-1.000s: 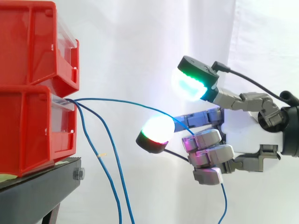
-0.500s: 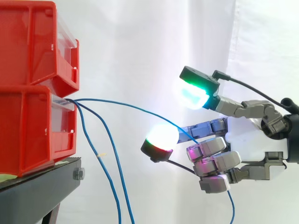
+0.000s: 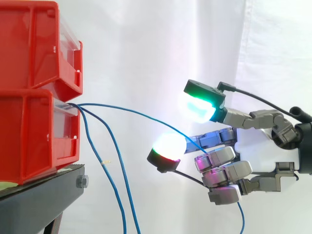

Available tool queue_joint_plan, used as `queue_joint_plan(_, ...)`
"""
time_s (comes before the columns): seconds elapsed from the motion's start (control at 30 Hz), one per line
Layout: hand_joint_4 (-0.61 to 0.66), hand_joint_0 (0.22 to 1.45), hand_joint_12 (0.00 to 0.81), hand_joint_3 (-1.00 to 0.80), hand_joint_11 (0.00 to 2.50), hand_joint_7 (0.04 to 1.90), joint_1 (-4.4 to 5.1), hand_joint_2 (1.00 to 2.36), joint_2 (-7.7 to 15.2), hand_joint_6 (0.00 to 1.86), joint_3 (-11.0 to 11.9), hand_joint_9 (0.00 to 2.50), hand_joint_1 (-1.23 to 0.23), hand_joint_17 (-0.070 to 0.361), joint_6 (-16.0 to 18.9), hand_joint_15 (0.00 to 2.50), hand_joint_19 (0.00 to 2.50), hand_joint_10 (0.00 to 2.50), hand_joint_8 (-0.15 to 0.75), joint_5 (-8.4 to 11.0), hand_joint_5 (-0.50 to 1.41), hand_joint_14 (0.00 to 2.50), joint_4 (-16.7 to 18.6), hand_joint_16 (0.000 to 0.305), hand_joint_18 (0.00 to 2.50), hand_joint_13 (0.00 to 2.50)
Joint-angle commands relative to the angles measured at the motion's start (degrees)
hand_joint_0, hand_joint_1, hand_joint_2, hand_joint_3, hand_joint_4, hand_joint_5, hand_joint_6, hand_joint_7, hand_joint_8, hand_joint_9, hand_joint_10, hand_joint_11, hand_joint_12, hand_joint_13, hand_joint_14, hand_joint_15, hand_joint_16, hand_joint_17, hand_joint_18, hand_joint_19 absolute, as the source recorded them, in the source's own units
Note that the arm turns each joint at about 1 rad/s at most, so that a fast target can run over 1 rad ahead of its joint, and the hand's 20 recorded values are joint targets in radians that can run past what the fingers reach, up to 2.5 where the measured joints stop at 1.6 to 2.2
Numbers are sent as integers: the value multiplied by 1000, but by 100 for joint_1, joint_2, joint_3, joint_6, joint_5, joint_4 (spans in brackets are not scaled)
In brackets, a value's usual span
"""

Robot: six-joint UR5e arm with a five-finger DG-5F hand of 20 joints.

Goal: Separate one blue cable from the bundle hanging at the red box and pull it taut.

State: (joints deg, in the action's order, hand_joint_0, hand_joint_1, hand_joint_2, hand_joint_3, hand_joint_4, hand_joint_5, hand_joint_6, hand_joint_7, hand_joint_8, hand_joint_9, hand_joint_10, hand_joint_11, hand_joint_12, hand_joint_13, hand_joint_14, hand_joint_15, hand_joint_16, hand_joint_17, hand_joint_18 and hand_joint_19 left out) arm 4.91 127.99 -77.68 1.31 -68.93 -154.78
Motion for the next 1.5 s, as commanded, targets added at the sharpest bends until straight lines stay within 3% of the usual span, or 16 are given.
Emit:
queue_joint_plan(0.0,164,587,363,-498,1365,900,-7,1000,50,710,-1,248,-563,92,62,1166,1473,2500,346,37,-173,2500,1,41,911,566)
queue_joint_plan(0.37,175,574,370,-500,1338,889,1,1000,59,713,-10,260,-542,93,54,1178,1487,2500,349,81,-172,2500,45,41,971,630)
queue_joint_plan(0.53,165,586,361,-500,1340,890,-7,1000,235,711,-1,280,-490,91,80,1189,1511,2500,346,81,-167,2500,264,41,995,645)
queue_joint_plan(0.67,164,605,359,-489,1335,898,-16,1000,235,709,-10,295,-460,90,106,1218,1526,2500,339,81,-163,2500,335,40,1005,662)
queue_joint_plan(0.87,152,649,360,-338,1396,892,-34,1010,235,730,-10,311,-563,89,142,1244,1542,2500,339,55,-167,2500,335,39,1047,693)
queue_joint_plan(1.0,192,664,368,-201,1376,776,-60,1012,235,824,-10,318,-661,98,186,1182,1403,2500,347,29,-201,2500,326,44,1062,724)
queue_joint_plan(1.2,160,692,358,-136,1376,735,-95,1011,235,877,-1,321,-768,96,203,1197,1432,2500,342,-24,-209,2500,335,43,1084,736)
queue_joint_plan(1.27,168,684,356,-162,1381,746,-113,1011,226,882,8,320,-787,97,212,1195,1470,2500,337,-33,-211,2500,335,43,1092,736)
queue_joint_plan(1.33,161,627,350,-305,1438,772,-104,1011,226,884,8,311,-758,91,212,1229,1587,2500,333,-33,-213,2500,326,40,1089,718)
queue_joint_plan(1.4,177,585,357,-489,1430,767,-104,1001,235,888,16,311,-683,92,203,1215,1538,2500,335,-33,-213,2500,326,41,1080,719)
queue_joint_plan(1.47,177,570,352,-500,1390,760,-113,1000,226,889,95,318,-573,93,203,1200,1515,2500,340,-50,-210,2500,326,41,1080,722)
